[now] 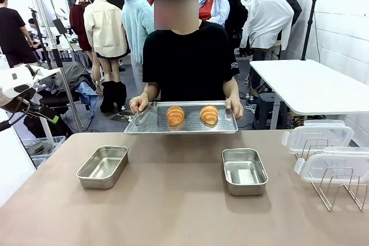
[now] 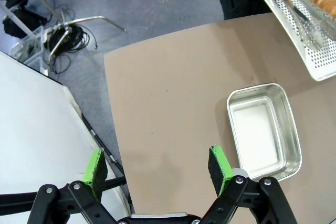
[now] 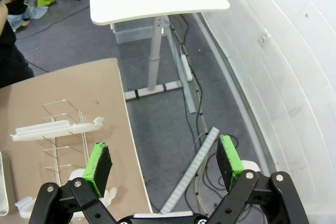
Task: Place the bread in airtight containers.
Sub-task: Lift both Airtight Container.
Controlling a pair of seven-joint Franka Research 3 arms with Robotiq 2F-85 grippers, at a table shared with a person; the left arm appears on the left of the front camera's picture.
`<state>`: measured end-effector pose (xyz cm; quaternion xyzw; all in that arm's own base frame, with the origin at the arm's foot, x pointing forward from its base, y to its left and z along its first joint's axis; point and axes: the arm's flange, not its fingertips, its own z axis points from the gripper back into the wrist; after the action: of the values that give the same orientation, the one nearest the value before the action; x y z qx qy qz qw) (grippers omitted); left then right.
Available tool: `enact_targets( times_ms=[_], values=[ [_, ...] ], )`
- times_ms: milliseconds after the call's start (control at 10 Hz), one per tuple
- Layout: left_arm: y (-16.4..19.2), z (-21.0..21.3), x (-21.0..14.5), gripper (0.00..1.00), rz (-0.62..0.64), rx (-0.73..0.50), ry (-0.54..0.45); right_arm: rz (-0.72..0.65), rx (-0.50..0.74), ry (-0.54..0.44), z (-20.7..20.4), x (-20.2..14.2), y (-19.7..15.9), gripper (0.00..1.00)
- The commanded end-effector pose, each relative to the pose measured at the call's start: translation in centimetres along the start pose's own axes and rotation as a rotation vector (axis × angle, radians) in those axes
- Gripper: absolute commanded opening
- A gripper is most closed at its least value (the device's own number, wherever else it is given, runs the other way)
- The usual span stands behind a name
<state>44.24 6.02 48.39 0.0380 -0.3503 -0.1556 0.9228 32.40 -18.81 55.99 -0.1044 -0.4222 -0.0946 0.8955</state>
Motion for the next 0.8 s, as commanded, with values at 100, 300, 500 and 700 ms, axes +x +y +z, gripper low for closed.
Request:
enact_targets(
  times_ms=[100,300,500,700],
  values=[
    [0.12,0.18,-0.21,1.0,0.005,0.001,-0.003,-0.003,0.0,0.01,-0.21,-0.17,0.04,1.0],
    [0.12,0.18,-0.21,1.0,0.005,0.001,-0.003,-0.003,0.0,0.01,-0.21,-0.17,0.04,1.0],
    [0.12,0.18,-0.21,1.0,0.005,0.001,-0.003,-0.003,0.0,0.01,-0.21,-0.17,0.04,1.0],
    [0.12,0.18,-0.21,1.0,0.005,0.001,-0.003,-0.003,0.0,0.01,-0.21,-0.17,0.04,1.0]
  ],
)
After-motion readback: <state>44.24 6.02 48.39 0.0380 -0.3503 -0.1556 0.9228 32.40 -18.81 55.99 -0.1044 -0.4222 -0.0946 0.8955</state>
